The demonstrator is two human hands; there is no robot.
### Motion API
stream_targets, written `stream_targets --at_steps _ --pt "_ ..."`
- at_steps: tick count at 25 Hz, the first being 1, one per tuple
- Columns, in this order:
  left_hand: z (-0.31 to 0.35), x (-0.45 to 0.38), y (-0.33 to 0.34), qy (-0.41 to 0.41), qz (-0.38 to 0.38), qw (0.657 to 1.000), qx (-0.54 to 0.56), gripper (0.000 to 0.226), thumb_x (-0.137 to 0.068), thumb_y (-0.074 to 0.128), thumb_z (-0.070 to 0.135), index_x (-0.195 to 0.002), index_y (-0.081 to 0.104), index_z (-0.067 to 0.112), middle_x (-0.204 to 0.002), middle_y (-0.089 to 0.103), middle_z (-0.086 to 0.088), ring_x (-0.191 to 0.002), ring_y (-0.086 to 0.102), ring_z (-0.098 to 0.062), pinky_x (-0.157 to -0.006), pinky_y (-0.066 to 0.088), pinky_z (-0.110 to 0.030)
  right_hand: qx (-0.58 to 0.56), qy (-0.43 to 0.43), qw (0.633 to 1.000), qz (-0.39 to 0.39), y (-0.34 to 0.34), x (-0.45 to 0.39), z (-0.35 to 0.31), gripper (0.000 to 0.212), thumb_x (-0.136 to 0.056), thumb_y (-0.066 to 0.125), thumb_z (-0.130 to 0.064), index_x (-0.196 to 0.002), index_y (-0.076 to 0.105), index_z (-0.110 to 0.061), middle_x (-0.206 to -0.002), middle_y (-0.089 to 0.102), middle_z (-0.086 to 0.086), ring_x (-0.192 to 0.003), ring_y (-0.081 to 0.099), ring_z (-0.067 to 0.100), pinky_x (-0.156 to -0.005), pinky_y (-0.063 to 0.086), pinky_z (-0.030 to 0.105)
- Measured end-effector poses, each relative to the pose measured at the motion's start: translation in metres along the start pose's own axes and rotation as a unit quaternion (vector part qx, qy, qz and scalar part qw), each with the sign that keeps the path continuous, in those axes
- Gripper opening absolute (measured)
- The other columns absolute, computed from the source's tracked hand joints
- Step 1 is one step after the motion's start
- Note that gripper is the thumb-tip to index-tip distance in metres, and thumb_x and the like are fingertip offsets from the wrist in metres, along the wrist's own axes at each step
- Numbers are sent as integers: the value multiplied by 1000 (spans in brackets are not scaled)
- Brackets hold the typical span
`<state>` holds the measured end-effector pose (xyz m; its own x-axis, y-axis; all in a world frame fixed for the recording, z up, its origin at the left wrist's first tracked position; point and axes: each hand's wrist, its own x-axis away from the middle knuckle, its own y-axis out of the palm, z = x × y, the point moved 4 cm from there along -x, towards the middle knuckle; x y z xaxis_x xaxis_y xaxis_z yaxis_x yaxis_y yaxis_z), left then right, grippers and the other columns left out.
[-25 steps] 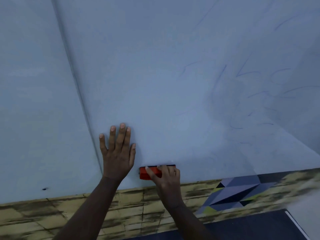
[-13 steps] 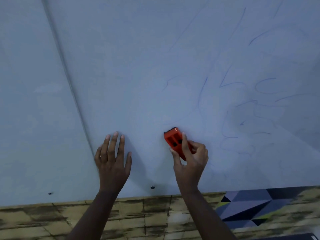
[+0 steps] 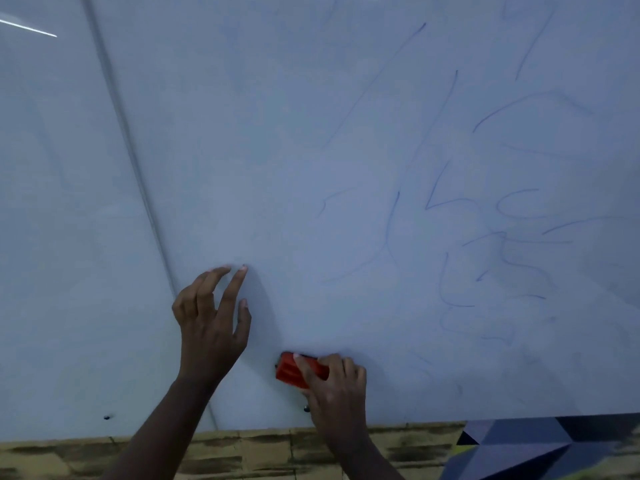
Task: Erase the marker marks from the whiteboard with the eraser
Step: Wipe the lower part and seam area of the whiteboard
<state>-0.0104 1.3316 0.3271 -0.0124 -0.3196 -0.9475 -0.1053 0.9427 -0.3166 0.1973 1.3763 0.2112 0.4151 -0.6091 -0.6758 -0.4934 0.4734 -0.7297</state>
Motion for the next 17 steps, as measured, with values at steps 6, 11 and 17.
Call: stream_targets --at_steps 6,11,17 --pt "1 -67 -8 23 71 997 8 50 -102 62 21 -150 57 9 -159 44 -18 -151 39 -36 -118 28 -55 -92 100 979 149 -101 -71 24 74 -72 89 -44 -140 61 -41 -100 52 -1 -88 53 25 -72 48 40" --pt "-13 -96 -1 18 70 997 -15 61 -107 52 31 -163 39 9 -170 30 -22 -163 19 -33 -124 21 -60 -194 221 921 256 -149 -95 75 73 -78 88 -35 -145 59 -28 -100 45 -3 -90 55 23 -72 59 41" --pt "-9 -89 13 -1 65 998 -8 62 -110 41 31 -167 29 10 -175 18 -17 -165 10 -32 -127 15 -65 -113 75 979 154 -97 -88 9 66 -80 79 -45 -142 60 -31 -96 50 3 -83 52 28 -70 48 41"
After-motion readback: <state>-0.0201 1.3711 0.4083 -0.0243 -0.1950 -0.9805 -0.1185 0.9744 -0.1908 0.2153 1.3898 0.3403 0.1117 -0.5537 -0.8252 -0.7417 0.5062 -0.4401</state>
